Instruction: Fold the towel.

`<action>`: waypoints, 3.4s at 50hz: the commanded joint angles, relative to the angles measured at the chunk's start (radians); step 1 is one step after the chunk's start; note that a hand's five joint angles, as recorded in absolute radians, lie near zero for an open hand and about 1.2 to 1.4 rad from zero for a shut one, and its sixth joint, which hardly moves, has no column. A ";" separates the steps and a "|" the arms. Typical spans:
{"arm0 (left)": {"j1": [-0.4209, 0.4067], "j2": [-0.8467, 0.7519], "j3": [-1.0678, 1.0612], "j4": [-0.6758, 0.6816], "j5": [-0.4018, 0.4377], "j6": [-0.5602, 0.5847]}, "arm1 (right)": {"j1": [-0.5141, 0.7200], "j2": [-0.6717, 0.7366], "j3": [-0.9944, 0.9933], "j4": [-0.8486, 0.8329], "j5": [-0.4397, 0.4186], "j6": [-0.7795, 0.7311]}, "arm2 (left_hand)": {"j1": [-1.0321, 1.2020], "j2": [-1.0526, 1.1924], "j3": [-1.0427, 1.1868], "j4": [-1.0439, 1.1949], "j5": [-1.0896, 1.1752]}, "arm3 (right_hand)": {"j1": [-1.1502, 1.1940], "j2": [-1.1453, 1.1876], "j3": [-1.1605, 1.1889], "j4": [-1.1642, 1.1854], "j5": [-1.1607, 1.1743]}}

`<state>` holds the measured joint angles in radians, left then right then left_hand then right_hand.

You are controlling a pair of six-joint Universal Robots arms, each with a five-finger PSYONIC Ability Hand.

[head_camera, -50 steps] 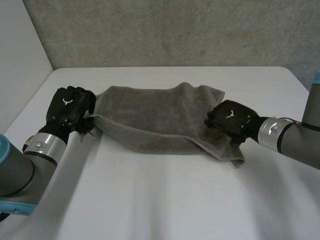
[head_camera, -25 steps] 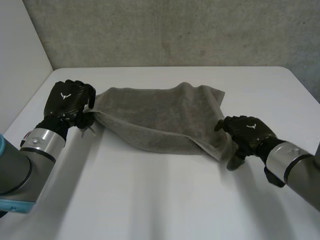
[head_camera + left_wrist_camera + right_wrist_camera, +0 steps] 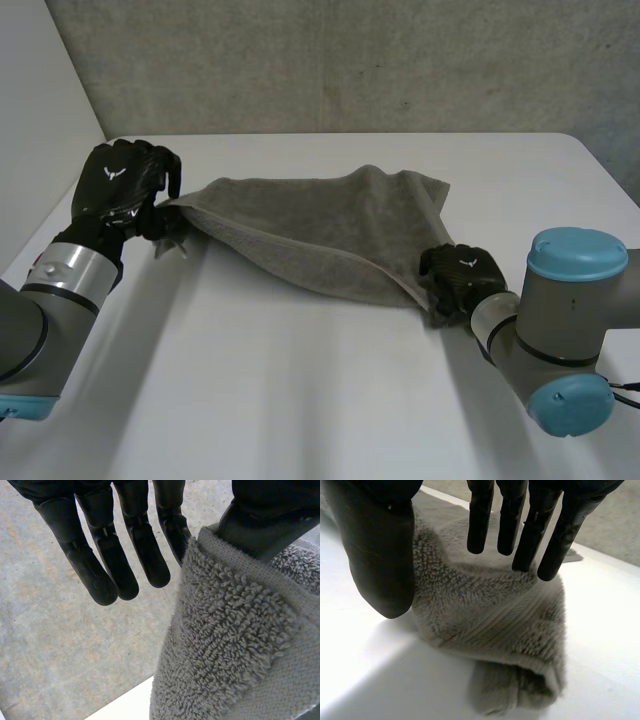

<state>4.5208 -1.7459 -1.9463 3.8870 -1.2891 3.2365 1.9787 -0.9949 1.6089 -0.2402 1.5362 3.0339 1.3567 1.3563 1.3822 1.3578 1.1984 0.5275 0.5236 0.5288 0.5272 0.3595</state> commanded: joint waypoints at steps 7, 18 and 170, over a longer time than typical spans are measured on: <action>0.026 -0.001 0.000 0.003 -0.006 -0.001 | -0.020 -0.071 0.055 -0.118 0.091 -0.053 | 0.040 0.040 0.014 0.038 0.023 | 0.007 0.011 0.005 0.007 0.000; 0.050 -0.004 0.001 0.003 -0.006 -0.003 | -0.041 -0.096 0.074 -0.177 0.099 -0.153 | 0.040 0.040 0.014 0.038 0.023 | 0.004 0.008 0.002 0.004 -0.003; 0.126 0.010 0.028 -0.275 0.140 0.085 | -0.401 -0.270 -0.280 0.677 -0.355 -0.732 | 0.040 0.040 0.014 0.038 0.023 | 0.869 0.873 0.868 0.869 0.862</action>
<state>4.7058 -1.5487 -2.0582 3.5733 -1.1386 3.3233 1.5115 -1.3989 1.4484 0.4448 1.1691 2.2313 1.3567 1.3563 1.3829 1.3578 1.1984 1.3283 1.3316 1.3397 1.3400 1.1653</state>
